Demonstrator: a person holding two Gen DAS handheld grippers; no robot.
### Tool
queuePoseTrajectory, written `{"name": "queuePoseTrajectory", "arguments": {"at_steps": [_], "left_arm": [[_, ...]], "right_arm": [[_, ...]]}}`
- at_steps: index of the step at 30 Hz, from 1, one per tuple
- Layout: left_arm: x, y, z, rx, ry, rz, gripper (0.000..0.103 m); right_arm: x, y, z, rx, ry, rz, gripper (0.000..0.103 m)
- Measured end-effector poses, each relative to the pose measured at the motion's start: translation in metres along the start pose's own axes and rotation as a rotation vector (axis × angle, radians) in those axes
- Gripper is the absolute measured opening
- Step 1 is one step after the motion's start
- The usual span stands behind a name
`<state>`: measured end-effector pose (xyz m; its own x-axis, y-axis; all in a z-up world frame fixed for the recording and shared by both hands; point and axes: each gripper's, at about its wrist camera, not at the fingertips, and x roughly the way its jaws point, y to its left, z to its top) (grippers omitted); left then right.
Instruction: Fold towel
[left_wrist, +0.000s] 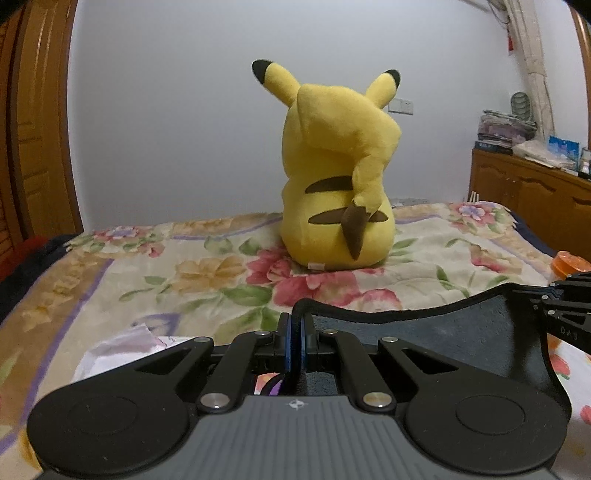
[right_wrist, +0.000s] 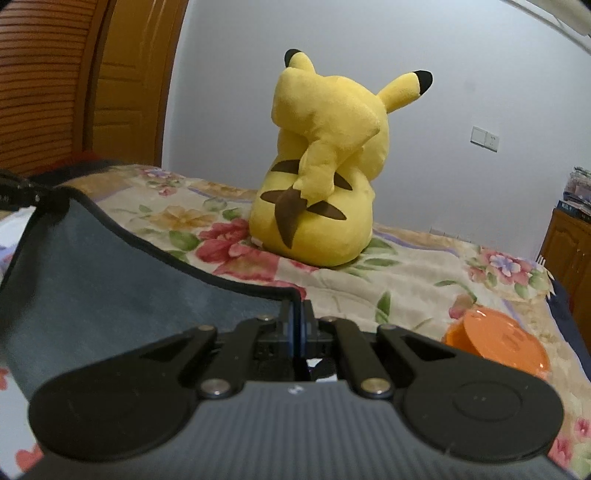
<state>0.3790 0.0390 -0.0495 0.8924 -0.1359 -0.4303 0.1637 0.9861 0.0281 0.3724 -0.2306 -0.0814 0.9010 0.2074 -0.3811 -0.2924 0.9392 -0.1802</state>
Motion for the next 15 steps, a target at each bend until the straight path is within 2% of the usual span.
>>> {"name": "queuePoseTrajectory", "arguments": {"at_steps": [6, 11, 15], "left_arm": [[0.022, 0.002, -0.018, 0.000, 0.023, 0.010, 0.008], [0.038, 0.004, -0.032, 0.007, 0.039, 0.019, 0.008], [0.049, 0.006, -0.038, 0.011, 0.077, 0.009, 0.008]], "right_arm": [[0.021, 0.003, -0.017, 0.007, 0.046, 0.003, 0.004], [0.038, -0.002, -0.036, 0.077, 0.111, 0.007, 0.004], [0.044, -0.002, -0.041, 0.093, 0.128, 0.014, 0.004]]}}
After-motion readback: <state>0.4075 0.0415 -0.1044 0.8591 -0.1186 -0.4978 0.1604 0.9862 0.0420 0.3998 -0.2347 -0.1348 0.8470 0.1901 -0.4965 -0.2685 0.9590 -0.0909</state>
